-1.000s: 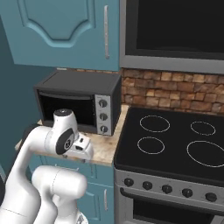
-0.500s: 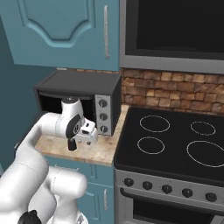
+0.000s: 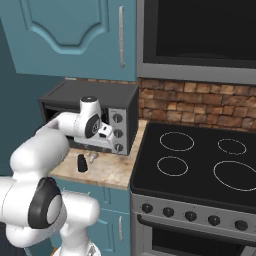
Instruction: Place the carrot and mushroom inside the fridge drawer. Close the drawer after placing the vegetables.
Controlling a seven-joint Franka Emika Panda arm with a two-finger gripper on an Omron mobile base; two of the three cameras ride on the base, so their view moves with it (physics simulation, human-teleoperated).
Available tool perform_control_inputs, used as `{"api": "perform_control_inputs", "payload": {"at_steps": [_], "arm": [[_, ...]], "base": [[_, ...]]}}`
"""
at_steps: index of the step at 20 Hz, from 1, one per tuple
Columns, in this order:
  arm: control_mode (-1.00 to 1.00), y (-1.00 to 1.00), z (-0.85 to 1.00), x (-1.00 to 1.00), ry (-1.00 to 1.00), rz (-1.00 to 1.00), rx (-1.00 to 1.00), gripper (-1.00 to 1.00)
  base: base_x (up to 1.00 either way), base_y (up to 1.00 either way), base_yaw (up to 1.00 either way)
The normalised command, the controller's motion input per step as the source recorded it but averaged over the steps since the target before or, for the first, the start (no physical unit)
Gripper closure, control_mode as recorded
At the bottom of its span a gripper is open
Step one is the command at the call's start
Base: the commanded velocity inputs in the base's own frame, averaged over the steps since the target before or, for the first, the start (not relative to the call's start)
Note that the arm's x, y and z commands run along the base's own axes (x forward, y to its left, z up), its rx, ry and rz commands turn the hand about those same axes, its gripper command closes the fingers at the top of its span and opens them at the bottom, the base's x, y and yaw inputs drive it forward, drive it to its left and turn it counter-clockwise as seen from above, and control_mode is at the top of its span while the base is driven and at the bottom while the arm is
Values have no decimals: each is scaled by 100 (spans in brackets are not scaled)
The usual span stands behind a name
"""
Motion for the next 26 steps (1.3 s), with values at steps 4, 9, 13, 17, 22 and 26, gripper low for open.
{"api": "perform_control_inputs", "payload": {"at_steps": [4, 9, 13, 17, 22, 26], "arm": [[-100, 24, -27, 33, 1, 0, 0, -100], [-100, 26, -34, 31, 0, 0, 0, -100], [-100, 8, -28, 20, 0, 0, 0, -100], [-100, 0, -19, 19, 0, 0, 0, -100], [-100, 0, -6, 21, 0, 0, 0, -100], [-100, 0, -1, -8, -4, 0, 0, -100]], "base": [[0, 0, 0], [0, 0, 0], [0, 0, 0], [0, 0, 0], [0, 0, 0], [0, 0, 0]]}}
